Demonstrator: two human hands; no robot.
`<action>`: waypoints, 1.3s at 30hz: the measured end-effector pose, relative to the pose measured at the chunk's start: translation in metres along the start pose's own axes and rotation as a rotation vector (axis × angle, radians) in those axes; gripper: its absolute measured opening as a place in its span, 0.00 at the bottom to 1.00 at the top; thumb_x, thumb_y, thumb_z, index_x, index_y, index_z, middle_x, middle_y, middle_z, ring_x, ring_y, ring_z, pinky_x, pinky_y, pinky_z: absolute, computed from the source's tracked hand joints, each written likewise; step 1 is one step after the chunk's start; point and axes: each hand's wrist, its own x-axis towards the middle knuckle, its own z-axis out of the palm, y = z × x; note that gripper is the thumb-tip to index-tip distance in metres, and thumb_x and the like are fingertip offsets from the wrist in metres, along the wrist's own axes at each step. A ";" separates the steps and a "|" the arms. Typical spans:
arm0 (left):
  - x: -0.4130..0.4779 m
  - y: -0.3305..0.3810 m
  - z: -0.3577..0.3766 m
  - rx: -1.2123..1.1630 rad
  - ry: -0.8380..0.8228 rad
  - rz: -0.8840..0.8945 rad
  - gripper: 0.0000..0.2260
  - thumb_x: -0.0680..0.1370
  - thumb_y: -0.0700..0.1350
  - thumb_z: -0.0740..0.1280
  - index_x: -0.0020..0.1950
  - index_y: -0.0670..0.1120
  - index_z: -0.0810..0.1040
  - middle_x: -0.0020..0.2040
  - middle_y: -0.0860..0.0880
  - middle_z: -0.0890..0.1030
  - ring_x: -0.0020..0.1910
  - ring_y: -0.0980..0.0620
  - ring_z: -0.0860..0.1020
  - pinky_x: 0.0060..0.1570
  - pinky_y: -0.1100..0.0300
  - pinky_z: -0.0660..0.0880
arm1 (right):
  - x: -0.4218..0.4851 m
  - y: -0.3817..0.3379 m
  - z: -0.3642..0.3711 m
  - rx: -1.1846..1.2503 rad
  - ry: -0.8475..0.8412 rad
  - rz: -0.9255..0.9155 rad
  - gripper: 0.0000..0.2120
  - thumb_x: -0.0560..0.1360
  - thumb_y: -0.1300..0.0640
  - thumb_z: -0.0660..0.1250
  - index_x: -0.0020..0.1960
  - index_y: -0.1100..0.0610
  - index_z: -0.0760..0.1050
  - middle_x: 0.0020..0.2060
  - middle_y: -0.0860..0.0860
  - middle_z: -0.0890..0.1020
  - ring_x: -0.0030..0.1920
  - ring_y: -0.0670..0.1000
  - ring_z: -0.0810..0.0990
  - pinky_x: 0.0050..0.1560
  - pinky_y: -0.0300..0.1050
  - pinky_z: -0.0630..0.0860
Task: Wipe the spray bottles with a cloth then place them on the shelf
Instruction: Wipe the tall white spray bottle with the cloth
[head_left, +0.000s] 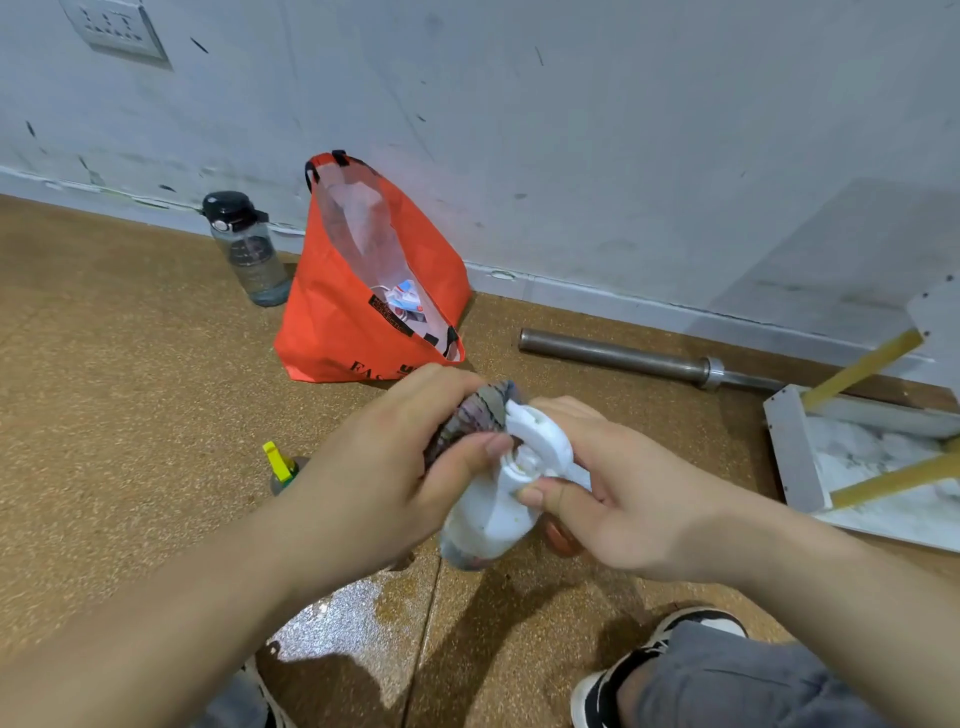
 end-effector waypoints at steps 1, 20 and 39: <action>0.001 0.000 0.000 0.021 0.056 -0.017 0.09 0.83 0.56 0.63 0.58 0.54 0.76 0.49 0.60 0.76 0.48 0.62 0.76 0.47 0.65 0.70 | 0.001 -0.002 0.001 0.089 0.036 0.044 0.14 0.82 0.61 0.67 0.56 0.41 0.74 0.48 0.34 0.77 0.51 0.39 0.77 0.50 0.30 0.70; 0.016 0.013 0.004 -0.055 0.225 -0.245 0.10 0.85 0.55 0.60 0.63 0.58 0.77 0.54 0.59 0.81 0.55 0.63 0.78 0.53 0.66 0.73 | 0.026 -0.002 0.016 0.378 0.257 0.158 0.09 0.83 0.56 0.66 0.61 0.47 0.80 0.47 0.47 0.86 0.48 0.45 0.83 0.47 0.48 0.81; -0.009 0.017 -0.009 -0.268 0.227 -0.408 0.15 0.84 0.55 0.60 0.43 0.47 0.71 0.27 0.57 0.70 0.25 0.58 0.66 0.28 0.54 0.65 | 0.023 0.012 -0.028 0.661 0.092 0.124 0.16 0.81 0.56 0.61 0.60 0.65 0.79 0.52 0.56 0.85 0.53 0.51 0.84 0.55 0.40 0.78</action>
